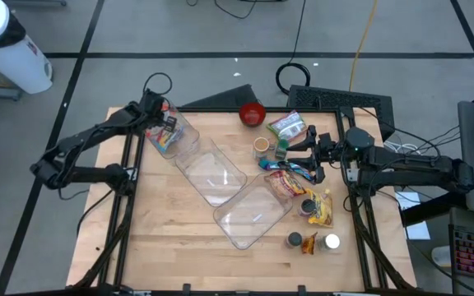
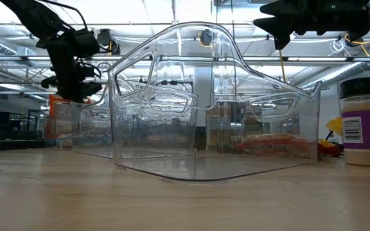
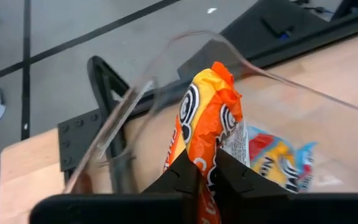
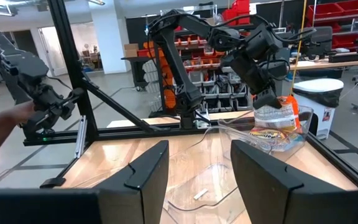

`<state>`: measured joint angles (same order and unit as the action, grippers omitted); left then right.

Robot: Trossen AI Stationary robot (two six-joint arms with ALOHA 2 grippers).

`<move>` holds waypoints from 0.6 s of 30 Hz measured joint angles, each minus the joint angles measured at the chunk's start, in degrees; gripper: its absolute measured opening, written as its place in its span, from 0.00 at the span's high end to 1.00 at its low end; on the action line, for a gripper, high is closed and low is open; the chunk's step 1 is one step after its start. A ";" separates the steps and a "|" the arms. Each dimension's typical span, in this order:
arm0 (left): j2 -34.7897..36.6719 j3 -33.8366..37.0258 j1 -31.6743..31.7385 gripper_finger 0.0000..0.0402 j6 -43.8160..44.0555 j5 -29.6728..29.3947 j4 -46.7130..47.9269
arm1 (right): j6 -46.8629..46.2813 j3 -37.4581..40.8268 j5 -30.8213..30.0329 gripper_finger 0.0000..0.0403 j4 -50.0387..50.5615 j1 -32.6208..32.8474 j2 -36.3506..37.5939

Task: Pick & Place Food Item
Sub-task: Put the orange noodle pack into the top transparent bin

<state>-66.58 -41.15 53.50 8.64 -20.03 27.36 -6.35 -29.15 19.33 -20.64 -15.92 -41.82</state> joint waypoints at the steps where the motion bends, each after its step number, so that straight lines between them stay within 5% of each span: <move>1: -0.37 -0.02 0.44 0.93 0.00 0.02 -0.12 | 0.00 0.00 0.00 0.59 0.00 0.02 0.00; 11: -3.21 -0.07 0.36 0.94 0.16 -2.52 -1.50 | 0.00 0.00 0.02 0.59 0.02 0.02 0.01; 18: -3.64 -0.07 0.36 0.71 1.59 -3.95 -2.72 | -0.42 0.00 0.02 0.59 0.02 0.02 0.00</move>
<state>-70.22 -41.21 53.87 10.23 -23.98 24.64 -6.77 -29.15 19.35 -20.62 -15.90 -41.82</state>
